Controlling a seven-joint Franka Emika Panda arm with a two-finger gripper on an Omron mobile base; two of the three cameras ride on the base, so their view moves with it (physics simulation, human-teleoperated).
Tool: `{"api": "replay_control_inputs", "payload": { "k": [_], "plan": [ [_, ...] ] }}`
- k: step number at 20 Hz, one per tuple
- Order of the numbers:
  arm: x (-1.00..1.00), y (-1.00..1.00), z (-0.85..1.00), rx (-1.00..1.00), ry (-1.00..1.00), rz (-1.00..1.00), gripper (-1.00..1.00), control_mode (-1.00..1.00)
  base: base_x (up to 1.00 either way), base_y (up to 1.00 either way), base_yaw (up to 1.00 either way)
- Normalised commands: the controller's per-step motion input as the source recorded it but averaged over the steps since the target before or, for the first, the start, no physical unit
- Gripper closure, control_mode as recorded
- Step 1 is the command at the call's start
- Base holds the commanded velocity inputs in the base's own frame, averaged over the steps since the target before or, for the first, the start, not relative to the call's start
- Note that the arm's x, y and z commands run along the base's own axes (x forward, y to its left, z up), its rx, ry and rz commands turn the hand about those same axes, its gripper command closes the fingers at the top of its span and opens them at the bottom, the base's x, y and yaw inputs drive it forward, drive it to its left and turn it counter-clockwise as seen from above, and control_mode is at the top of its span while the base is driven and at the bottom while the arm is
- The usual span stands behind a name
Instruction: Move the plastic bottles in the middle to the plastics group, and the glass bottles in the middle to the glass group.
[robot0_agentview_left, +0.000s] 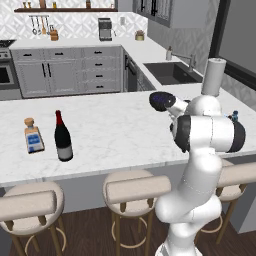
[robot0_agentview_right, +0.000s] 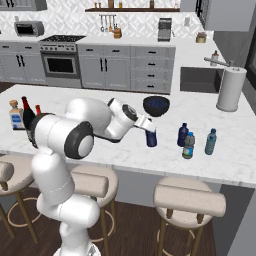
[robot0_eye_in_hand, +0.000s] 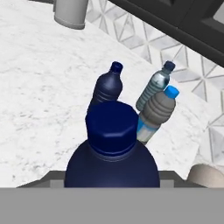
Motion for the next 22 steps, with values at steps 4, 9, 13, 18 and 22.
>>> {"api": "replay_control_inputs", "payload": {
  "k": [4, 9, 13, 18, 22],
  "plan": [
    [0.0, -0.57, -0.21, 0.0, 0.0, 0.0, 1.0, -1.0, 0.0, 0.0, 0.0],
    [0.02, -0.61, -0.21, 0.01, 0.0, 0.0, 1.0, -1.0, 0.0, 0.0, 0.0],
    [0.04, -0.29, -0.1, 0.08, 0.0, 0.05, 1.0, -1.0, 0.0, 0.0, 0.0],
    [0.01, -0.03, -0.16, 0.14, -0.01, 0.09, 1.0, -1.0, 0.0, 0.0, 0.0],
    [0.12, 0.0, -0.07, 0.03, -0.09, 0.11, 1.0, -1.0, 0.0, 0.0, 0.0]
  ]
}}
